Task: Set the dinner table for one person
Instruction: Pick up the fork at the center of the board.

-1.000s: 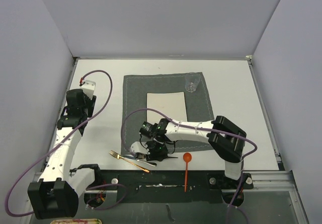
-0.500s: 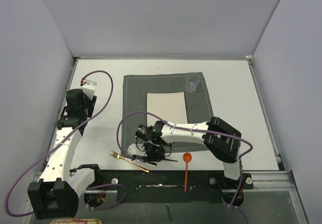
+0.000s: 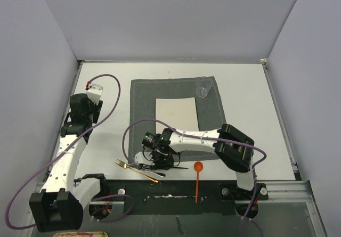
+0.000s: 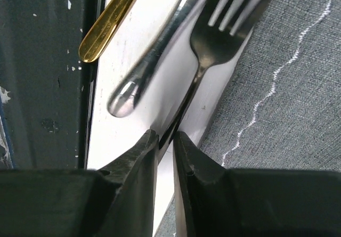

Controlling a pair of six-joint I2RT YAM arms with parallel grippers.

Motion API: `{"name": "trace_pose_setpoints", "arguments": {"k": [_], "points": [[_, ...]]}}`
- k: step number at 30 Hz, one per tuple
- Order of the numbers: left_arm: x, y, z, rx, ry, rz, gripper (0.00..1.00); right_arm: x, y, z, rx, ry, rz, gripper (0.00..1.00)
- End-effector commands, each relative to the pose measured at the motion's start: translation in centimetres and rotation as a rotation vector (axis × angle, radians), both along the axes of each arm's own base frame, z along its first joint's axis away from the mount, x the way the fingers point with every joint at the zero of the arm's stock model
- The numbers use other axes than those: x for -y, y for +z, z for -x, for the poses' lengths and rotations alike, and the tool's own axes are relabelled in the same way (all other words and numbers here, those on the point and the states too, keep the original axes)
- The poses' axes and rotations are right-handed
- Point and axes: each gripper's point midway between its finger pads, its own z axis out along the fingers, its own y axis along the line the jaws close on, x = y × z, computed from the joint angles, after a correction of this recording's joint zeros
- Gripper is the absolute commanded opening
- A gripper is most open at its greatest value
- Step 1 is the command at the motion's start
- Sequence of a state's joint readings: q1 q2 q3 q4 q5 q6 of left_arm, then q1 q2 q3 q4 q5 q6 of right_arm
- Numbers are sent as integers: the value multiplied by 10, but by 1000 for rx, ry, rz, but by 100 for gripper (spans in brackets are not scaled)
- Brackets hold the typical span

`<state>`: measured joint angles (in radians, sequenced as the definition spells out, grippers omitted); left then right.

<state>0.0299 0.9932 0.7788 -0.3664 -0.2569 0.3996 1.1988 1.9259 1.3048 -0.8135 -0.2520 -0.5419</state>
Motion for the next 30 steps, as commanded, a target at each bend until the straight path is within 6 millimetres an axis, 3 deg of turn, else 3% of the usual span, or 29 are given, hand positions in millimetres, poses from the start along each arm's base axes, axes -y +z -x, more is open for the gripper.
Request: {"name": "trace_pose_setpoints", "arguments": {"k": [1, 7, 14, 19, 30], "points": [[0, 22, -12, 91, -7, 1, 54, 5, -21, 4, -6, 9, 47, 13], [0, 21, -13, 91, -14, -4, 54, 3, -22, 5, -14, 7, 46, 2], [1, 20, -15, 93, -19, -2, 54, -2, -15, -2, 14, -3, 36, 0], [2, 12, -11, 80, -23, 6, 54, -11, -4, -11, 44, -23, 11, 0], [9, 20, -11, 111, -57, 29, 54, -27, 32, -30, 121, -36, -48, 0]]}}
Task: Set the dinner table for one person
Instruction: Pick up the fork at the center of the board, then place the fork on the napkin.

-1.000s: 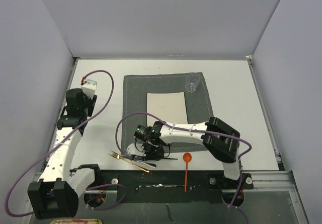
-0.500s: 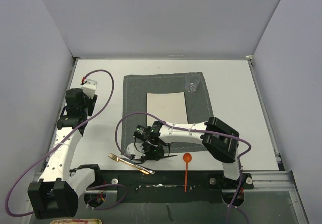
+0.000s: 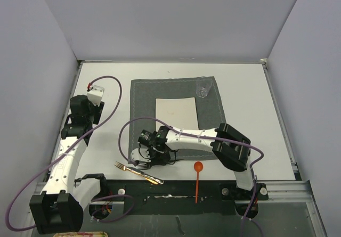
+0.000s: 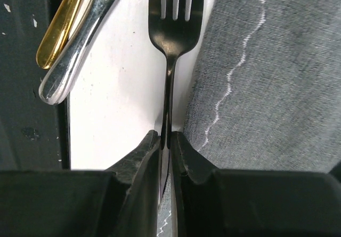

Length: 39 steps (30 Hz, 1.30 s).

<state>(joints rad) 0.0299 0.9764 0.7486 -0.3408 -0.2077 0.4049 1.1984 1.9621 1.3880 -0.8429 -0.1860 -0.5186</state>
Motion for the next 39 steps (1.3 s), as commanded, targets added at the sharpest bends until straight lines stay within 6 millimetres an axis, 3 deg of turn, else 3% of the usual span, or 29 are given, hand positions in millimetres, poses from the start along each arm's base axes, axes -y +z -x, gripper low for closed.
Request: {"name": "trace_pose_setpoints", "arguments": {"k": [1, 15, 19, 21, 27, 39], "points": [[1, 26, -10, 100, -11, 8, 54, -15, 29, -15, 66, -3, -63, 0], [4, 19, -17, 73, -27, 19, 54, -24, 74, -21, -23, -78, -156, 0], [4, 14, -18, 58, -27, 22, 54, -26, 86, -31, -59, -122, -192, 0], [4, 24, -22, 80, -28, 19, 54, -27, 91, -34, -76, -140, -206, 0], [2, 26, -26, 89, -14, 19, 54, -31, 94, -62, -70, -201, -235, 0], [-8, 44, -30, 154, 42, 8, 54, -53, 105, -109, -270, -393, -302, 0]]}}
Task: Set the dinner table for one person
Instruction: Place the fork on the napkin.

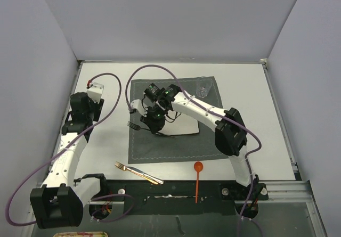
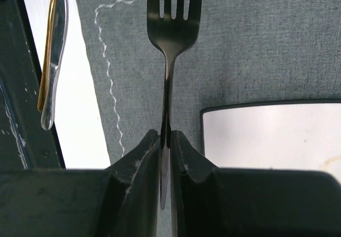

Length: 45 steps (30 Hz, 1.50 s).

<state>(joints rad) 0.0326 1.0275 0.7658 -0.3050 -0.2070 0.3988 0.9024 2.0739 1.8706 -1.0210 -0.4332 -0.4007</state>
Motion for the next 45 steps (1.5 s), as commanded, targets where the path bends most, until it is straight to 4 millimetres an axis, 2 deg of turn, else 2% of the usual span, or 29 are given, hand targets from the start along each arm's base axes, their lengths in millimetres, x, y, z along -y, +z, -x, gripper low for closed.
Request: {"name": "trace_pose_setpoints", "arguments": {"k": [1, 9, 18, 26, 29, 36, 42, 45], "points": [[-8, 45, -18, 149, 37, 1, 54, -9, 11, -3, -134, -56, -48, 0], [-9, 44, -20, 134, 33, -1, 54, -19, 11, -18, -278, -148, -97, 0], [-10, 38, -20, 110, 30, 6, 54, -25, 14, -34, -276, -283, -73, 0], [-8, 36, -20, 96, 23, 11, 54, -33, 31, -56, -150, -477, -81, 0], [-8, 37, -20, 94, 24, 15, 54, -35, 32, -65, -89, -581, -65, 0], [-8, 35, -19, 80, 21, 11, 55, -46, 61, -106, 93, -836, -142, 0], [-8, 32, -19, 65, 19, 12, 55, -57, 77, -123, 160, -1020, -192, 0], [-7, 30, -17, 57, 21, 18, 55, -50, 80, -139, 202, -1131, -213, 0]]}}
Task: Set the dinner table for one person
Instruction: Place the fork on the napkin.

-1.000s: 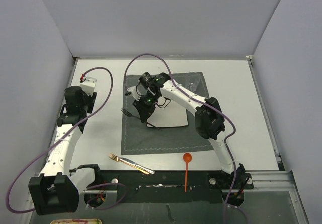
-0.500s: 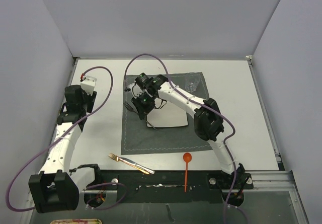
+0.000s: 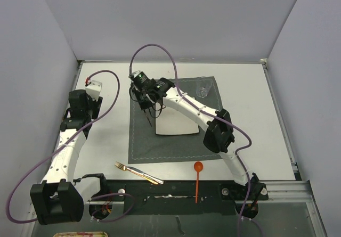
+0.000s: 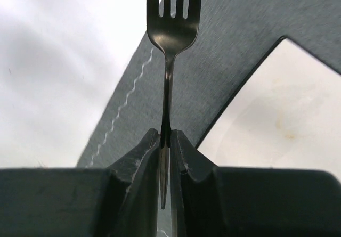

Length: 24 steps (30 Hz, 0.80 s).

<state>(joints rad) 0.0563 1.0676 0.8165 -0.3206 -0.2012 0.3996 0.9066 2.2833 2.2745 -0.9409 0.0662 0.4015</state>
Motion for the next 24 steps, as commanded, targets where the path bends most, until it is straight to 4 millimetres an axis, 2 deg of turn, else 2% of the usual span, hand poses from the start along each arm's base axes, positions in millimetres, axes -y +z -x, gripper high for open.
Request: {"name": "trace_pose_setpoints", "arguments": {"k": [1, 3, 5, 7, 13, 16, 24], "points": [[0, 22, -10, 61, 3, 14, 55, 3, 49, -39, 171, -251, -101, 0], [0, 21, -10, 56, 2, 14, 54, 13, 41, -50, 197, -346, -71, 0], [-1, 21, -11, 47, 3, 13, 55, 18, 34, -53, 224, -400, -26, 0], [0, 21, -11, 43, 6, 17, 55, 20, 20, -51, 226, -421, 1, 0], [0, 21, -11, 38, 7, 24, 55, 32, 1, -63, 294, -509, 84, 0], [1, 16, -11, 26, 8, 30, 54, 30, -11, -58, 248, -525, 78, 0], [2, 12, -12, 12, 6, 30, 55, 22, -14, -51, 161, -557, 22, 0]]}}
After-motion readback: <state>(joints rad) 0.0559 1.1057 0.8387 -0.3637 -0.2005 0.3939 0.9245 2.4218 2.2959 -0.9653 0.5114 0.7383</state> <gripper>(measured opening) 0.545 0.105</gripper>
